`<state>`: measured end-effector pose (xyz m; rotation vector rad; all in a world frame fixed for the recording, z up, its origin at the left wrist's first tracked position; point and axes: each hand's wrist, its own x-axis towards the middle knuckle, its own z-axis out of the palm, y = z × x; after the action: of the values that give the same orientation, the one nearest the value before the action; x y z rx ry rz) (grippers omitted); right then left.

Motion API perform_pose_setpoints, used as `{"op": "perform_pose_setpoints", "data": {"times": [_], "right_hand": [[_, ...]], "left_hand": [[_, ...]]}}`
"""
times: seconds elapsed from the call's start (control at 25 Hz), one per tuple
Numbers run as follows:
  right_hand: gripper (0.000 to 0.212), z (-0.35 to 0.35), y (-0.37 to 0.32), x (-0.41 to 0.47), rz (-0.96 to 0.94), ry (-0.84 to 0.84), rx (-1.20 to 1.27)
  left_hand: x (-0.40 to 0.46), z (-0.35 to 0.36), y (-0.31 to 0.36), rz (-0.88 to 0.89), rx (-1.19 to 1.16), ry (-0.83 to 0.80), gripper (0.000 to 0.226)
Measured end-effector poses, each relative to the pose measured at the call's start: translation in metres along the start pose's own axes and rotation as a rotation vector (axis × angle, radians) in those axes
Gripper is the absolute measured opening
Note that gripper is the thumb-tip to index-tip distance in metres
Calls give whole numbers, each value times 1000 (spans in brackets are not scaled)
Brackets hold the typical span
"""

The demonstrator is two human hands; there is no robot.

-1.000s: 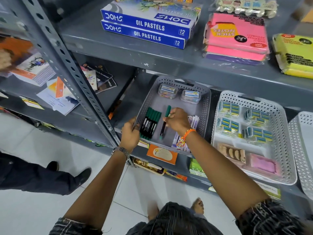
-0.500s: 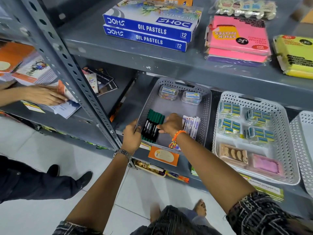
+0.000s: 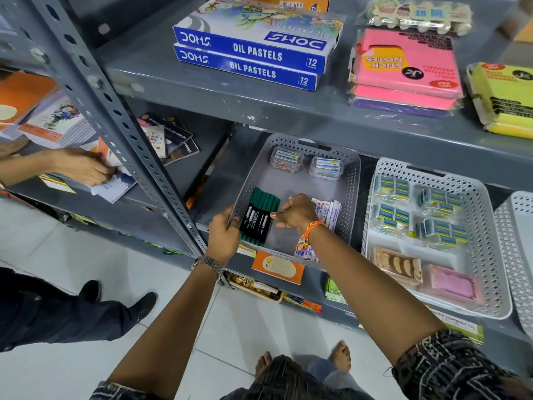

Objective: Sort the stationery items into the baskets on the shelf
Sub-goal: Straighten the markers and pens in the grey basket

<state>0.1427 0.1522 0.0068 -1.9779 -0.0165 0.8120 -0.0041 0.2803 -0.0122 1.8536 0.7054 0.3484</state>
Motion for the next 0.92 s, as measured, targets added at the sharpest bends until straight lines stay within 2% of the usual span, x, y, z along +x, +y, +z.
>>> {"op": "perform_pose_setpoints", "data": {"times": [0.12,0.24,0.28,0.36,0.4,0.44,0.52,0.64,0.76,0.92], "right_hand": [[22,-13,0,-4,-2,-32,38],[6,-54,-7,-1,-161,9,-79],[8,-71,-11,0,-225,42,-158],[17,-101,-16,5,-310,73,-298],[20,-111,-18,9,-339,64,-376],[22,-117,-20,13,-367,40,-469],[26,-119,-23,22,-409,-8,-699],[29,-119,-20,30,-431,-98,-1006],[47,-118,-18,29,-420,-172,-1170],[63,-117,-15,26,-410,-184,-1188]], "left_hand": [[-1,0,2,-25,-6,-8,42],[-2,-6,9,-53,-6,-41,33],[-4,-9,14,-24,29,-10,36],[-11,-9,29,98,109,165,45],[-14,-4,40,170,138,225,43],[-16,4,51,225,173,212,38],[-17,26,71,250,269,9,32],[-8,60,91,182,475,-263,33],[5,86,97,102,812,-512,59],[8,110,87,28,966,-576,84]]}}
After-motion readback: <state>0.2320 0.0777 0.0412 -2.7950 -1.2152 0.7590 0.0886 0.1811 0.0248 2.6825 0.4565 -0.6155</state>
